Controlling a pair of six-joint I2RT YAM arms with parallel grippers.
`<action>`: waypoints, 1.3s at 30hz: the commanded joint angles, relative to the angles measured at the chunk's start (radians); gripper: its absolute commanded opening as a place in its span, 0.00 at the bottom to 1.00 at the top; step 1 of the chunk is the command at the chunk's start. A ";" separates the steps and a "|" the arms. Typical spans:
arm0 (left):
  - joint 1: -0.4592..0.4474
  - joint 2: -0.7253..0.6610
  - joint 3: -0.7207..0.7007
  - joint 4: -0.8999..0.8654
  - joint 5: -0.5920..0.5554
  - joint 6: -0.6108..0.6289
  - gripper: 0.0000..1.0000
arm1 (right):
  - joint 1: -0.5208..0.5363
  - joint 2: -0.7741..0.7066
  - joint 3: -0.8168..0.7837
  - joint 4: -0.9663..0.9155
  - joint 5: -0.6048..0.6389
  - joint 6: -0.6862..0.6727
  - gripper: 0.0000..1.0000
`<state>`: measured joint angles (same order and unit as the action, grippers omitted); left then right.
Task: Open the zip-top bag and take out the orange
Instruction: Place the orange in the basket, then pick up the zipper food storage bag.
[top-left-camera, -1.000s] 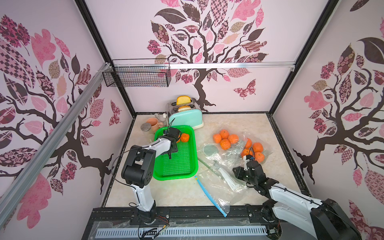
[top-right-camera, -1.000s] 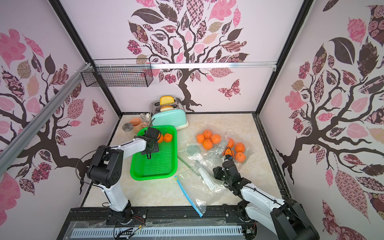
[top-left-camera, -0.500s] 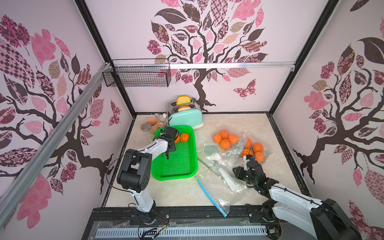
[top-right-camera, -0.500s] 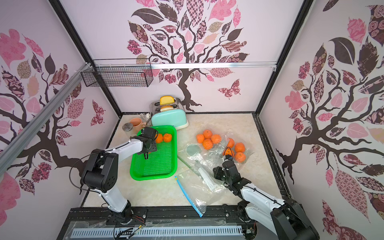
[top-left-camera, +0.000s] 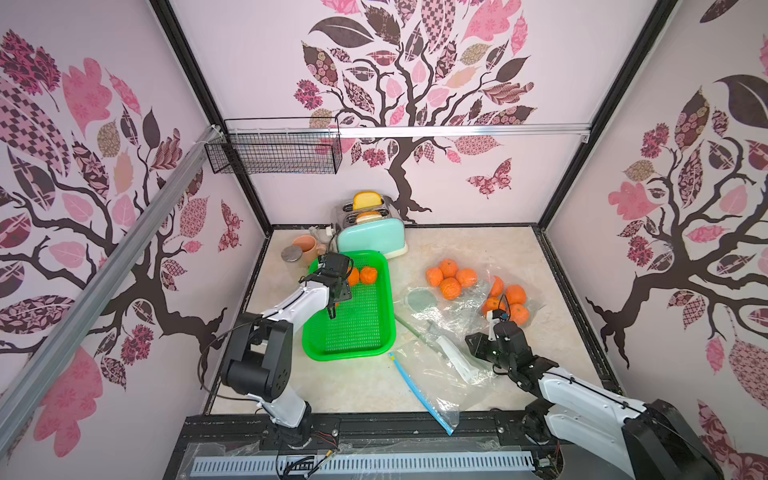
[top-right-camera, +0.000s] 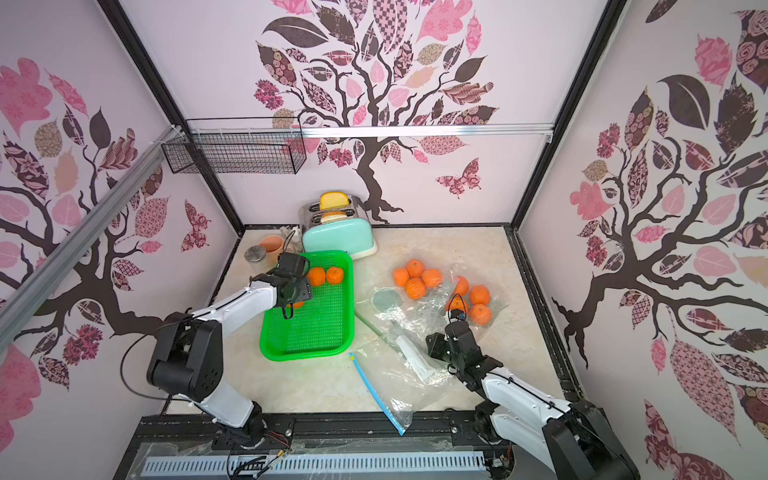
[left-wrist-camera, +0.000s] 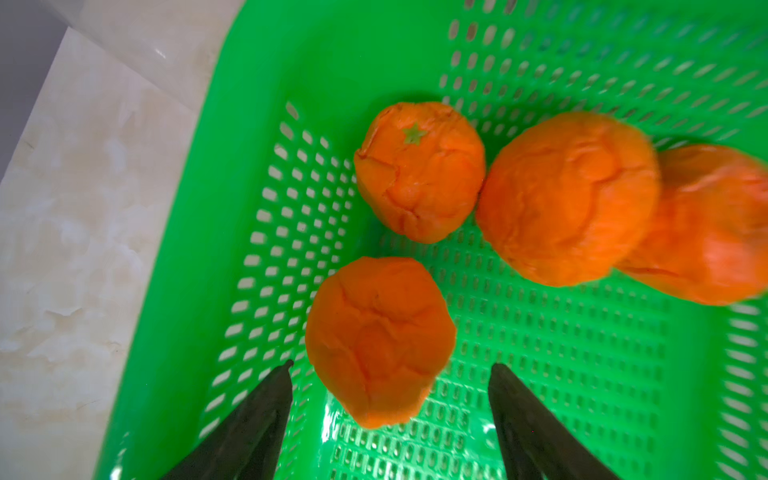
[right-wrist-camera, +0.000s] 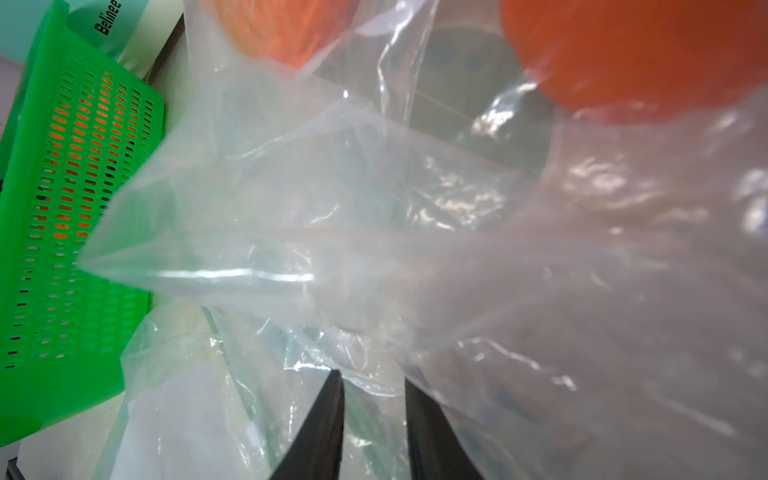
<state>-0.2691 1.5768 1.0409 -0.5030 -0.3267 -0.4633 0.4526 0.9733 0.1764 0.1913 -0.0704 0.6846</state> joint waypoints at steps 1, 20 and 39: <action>-0.047 -0.116 -0.029 0.034 0.098 -0.004 0.77 | 0.003 -0.022 0.057 -0.052 -0.018 -0.026 0.29; -0.302 -0.755 -0.222 -0.155 0.428 -0.060 0.76 | 0.012 -0.364 0.337 -0.826 0.418 0.157 0.67; -0.302 -0.968 -0.245 -0.262 0.467 0.012 0.76 | 0.027 -0.270 0.230 -0.881 0.345 0.374 0.51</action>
<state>-0.5705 0.6159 0.8036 -0.7650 0.1108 -0.4706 0.4763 0.6815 0.4446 -0.7429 0.3470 1.0439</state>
